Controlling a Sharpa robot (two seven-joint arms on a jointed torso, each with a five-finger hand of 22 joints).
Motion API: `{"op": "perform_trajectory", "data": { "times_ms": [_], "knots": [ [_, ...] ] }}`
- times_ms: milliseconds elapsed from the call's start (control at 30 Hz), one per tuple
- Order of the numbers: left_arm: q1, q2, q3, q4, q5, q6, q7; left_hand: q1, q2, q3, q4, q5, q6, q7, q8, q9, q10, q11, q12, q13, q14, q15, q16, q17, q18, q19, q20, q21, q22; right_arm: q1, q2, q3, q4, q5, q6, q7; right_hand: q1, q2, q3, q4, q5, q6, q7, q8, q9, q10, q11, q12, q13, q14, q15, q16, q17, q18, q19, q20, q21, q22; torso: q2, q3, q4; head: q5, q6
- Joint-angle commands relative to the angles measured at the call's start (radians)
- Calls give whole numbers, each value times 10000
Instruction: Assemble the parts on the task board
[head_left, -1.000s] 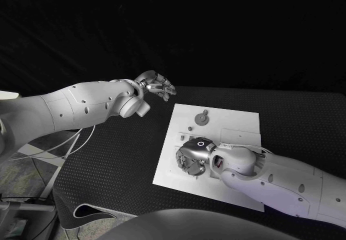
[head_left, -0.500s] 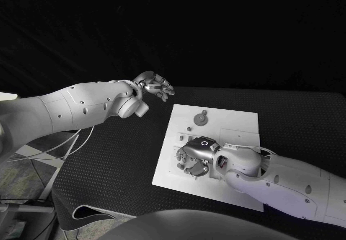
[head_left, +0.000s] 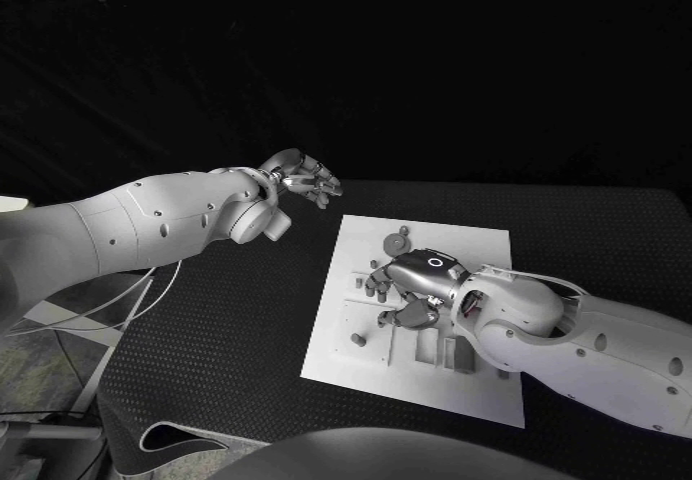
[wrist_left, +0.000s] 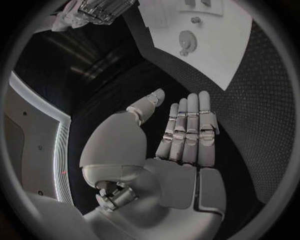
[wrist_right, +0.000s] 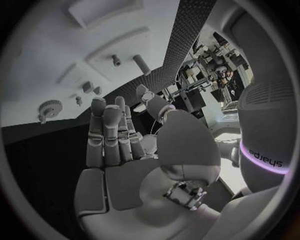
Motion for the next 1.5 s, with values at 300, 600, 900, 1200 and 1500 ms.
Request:
{"op": "perform_trajectory", "data": {
  "times_ms": [300,600,900,1200,1500],
  "knots": [
    [9,138,3,-99,106,55,113,19,-35,-16,63,-57,-58,-16,-41,15,39,7,-3,-15,66,40,-64,23,167,8,66,-61,-14,5,491,-32,-277,-153,462,122,-245,-55,-1426,18,-77,-56,-494,29,-7,735,-816,6446,5945,266,-925,2147,1281,136,556,-255,528,263,-18,-5,-20,-79,133],
    [9,138,3,-103,113,57,107,16,-33,-20,67,-58,-57,-16,-41,16,40,7,-2,-16,69,40,-71,31,166,9,66,-63,-14,-287,920,-121,-522,-395,770,78,-389,-37,-1378,17,18,-88,-543,-52,-40,-1270,-717,9840,8610,-45,-725,3064,1823,136,586,-484,1151,246,-11,-29,-33,-43,91],
    [9,137,3,-103,113,64,105,17,-30,-20,68,-57,-57,-16,-41,16,41,6,-2,-18,70,40,-76,38,167,9,66,-64,-14,-574,1186,-266,-820,-508,1122,98,-436,26,-1324,14,18,108,-514,33,-9,-1279,-691,10073,8549,10,-700,3160,1837,136,607,-530,1287,237,-15,-26,-40,3,33],
    [9,153,3,-115,114,71,94,17,-31,-22,69,-57,-58,-16,-41,16,41,6,-2,-20,72,40,-83,45,167,9,66,-66,-14,-817,1440,-319,-1227,-793,935,13,-221,258,-1197,-4,19,475,-470,168,27,-1114,-650,10342,8402,198,-659,3310,1850,136,748,-637,1502,237,-15,-18,-36,47,-12],
    [9,154,3,-111,114,75,78,10,-28,-26,77,-57,-60,-15,-43,15,39,7,-3,-23,73,41,-91,54,166,11,67,-67,-15,-898,1541,-328,-1312,-819,677,23,245,720,-568,7,19,906,-578,302,50,-1014,-751,10462,8179,299,-748,3295,1793,136,766,-663,1580,214,-16,-22,-44,66,-42]
  ]
}}
